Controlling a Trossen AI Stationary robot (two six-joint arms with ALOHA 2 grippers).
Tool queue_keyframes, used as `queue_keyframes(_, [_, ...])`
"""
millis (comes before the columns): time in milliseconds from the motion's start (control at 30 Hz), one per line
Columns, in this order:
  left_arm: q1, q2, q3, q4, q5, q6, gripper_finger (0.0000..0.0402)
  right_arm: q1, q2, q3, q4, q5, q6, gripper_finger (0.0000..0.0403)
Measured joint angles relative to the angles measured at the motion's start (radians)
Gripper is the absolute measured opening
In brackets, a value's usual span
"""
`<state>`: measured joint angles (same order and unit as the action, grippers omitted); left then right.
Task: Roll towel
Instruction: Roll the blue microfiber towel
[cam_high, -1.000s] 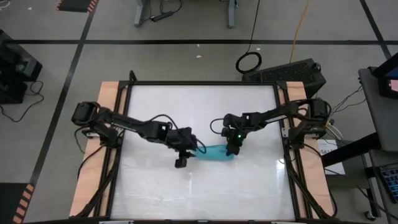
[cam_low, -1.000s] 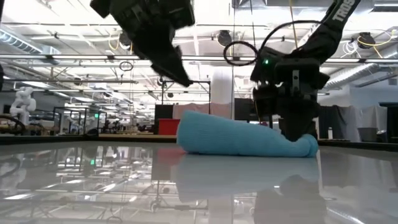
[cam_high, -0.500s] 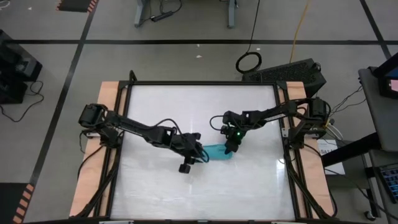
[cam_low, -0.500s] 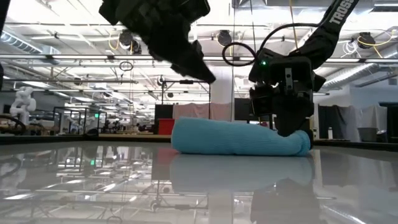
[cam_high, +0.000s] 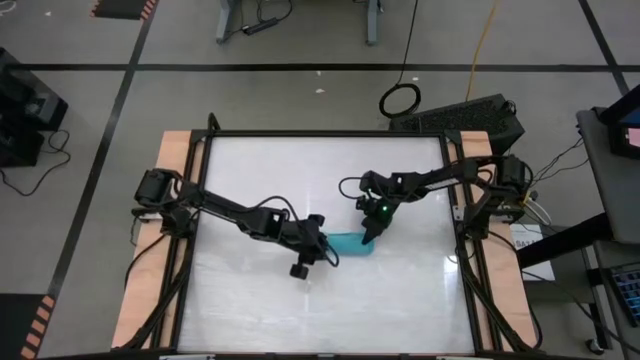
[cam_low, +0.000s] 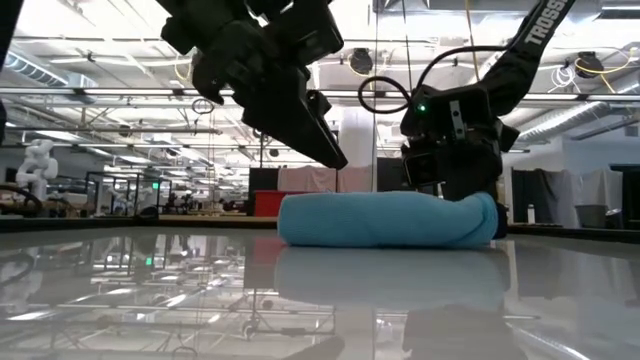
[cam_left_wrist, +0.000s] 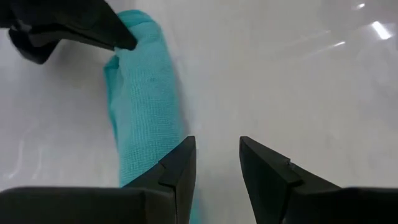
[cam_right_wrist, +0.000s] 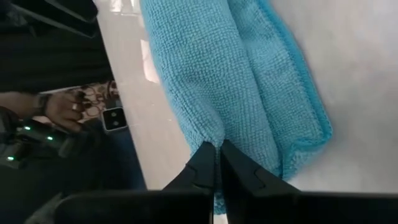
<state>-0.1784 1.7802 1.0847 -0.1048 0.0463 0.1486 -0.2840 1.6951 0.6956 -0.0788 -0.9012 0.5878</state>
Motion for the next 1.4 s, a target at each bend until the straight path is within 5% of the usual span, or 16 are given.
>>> queue_keyframes(600, [0.099,0.099,0.0,-0.004,0.018,-0.038,0.0128,-0.055,-0.001,0.0,-0.002,-0.049,-0.008,0.0033])
queue_keyframes(1033, [0.118,0.117,0.0,-0.012,0.056,-0.065,0.0128,-0.104,-0.165,0.0,-0.01,-0.039,-0.18,0.0192])
queue_keyframes(1400, [0.121,0.117,0.0,-0.009,0.057,-0.065,0.0128,0.079,-0.28,0.001,-0.006,0.262,-0.492,0.0175])
